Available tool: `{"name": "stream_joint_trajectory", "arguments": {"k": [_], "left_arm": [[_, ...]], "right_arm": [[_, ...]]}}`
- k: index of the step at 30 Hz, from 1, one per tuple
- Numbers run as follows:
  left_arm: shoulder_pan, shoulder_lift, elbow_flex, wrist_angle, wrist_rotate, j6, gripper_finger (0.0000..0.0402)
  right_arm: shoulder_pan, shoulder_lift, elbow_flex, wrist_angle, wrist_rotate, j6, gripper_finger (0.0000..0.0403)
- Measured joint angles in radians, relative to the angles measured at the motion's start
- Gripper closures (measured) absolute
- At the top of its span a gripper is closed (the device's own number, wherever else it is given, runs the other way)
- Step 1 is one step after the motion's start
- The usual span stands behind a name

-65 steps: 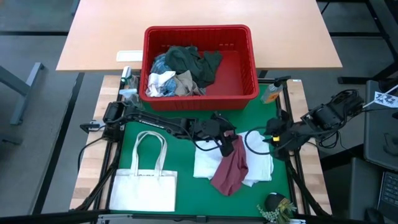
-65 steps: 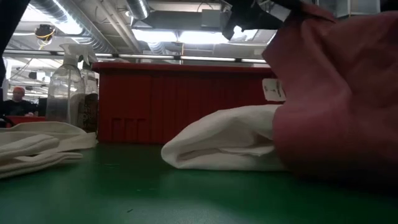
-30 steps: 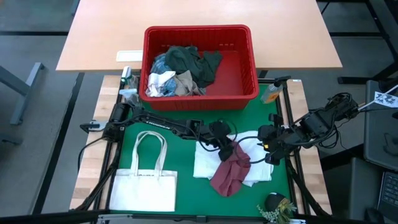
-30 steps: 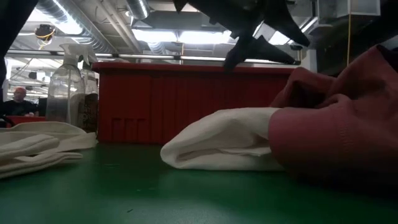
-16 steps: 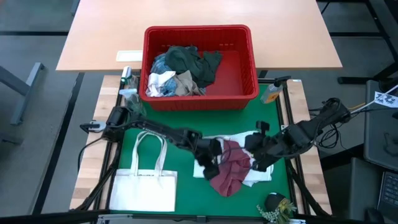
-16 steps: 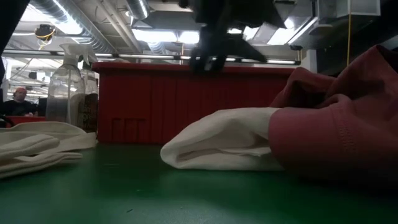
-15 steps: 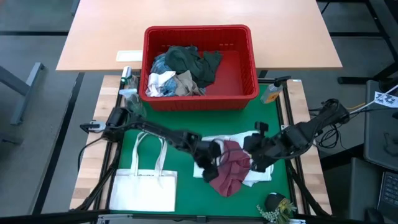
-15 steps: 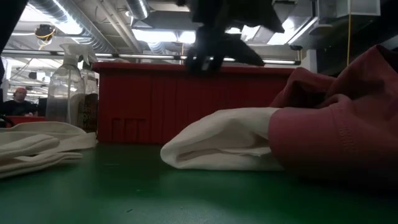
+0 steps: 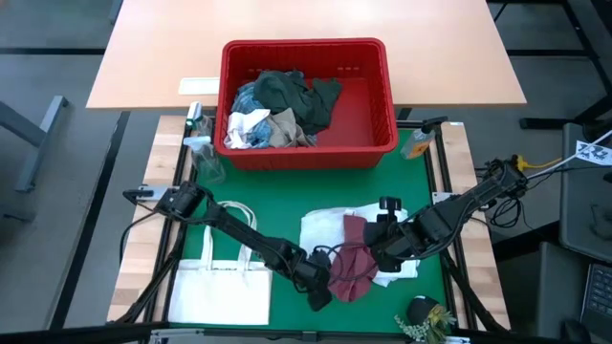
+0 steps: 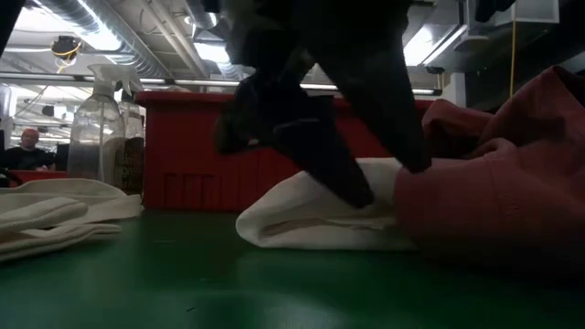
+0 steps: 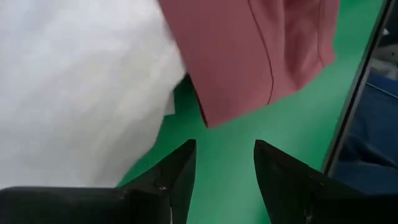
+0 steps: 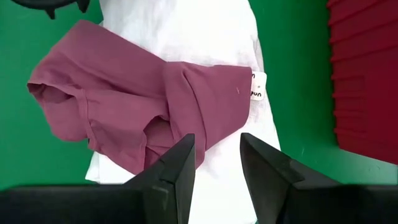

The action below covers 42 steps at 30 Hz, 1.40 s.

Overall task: Fold Laundry from Bin
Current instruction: Fold the pink underwear

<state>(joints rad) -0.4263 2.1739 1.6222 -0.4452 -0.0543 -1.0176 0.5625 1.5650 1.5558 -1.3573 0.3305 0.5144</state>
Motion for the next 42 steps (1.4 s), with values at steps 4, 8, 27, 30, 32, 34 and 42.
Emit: {"name": "stream_joint_trajectory", "arguments": {"k": [4, 8, 27, 30, 32, 34, 42], "left_arm": [[-0.001, 0.012, 0.000, 0.021, -0.084, 0.005, 0.0246], [0.007, 0.013, 0.000, 0.045, -0.101, 0.018, 0.0246], [-0.014, 0.015, 0.000, 0.102, -0.093, 0.033, 0.0321], [-0.014, 0.015, 0.000, 0.102, -0.093, 0.033, 0.0336], [-0.016, 0.015, 0.000, 0.102, -0.094, 0.033, 0.0347], [-0.019, 0.015, 0.000, 0.101, -0.094, 0.033, 0.0357], [-0.020, 0.015, 0.000, 0.101, -0.094, 0.034, 0.0382]], "right_arm": [[0.000, 0.000, 0.000, 0.003, 0.000, 0.000, 0.0274], [0.000, 0.000, 0.000, 0.003, -0.001, 0.000, 0.0274], [0.000, 0.116, 0.000, 0.126, 0.065, -0.026, 0.0274], [0.000, 0.163, 0.000, 0.126, 0.086, -0.066, 0.0274], [0.000, 0.191, 0.000, 0.126, 0.085, -0.102, 0.0274], [0.000, 0.216, 0.000, 0.127, 0.065, -0.126, 0.0274], [-0.002, 0.253, 0.000, 0.139, 0.058, -0.201, 0.0274]]}}
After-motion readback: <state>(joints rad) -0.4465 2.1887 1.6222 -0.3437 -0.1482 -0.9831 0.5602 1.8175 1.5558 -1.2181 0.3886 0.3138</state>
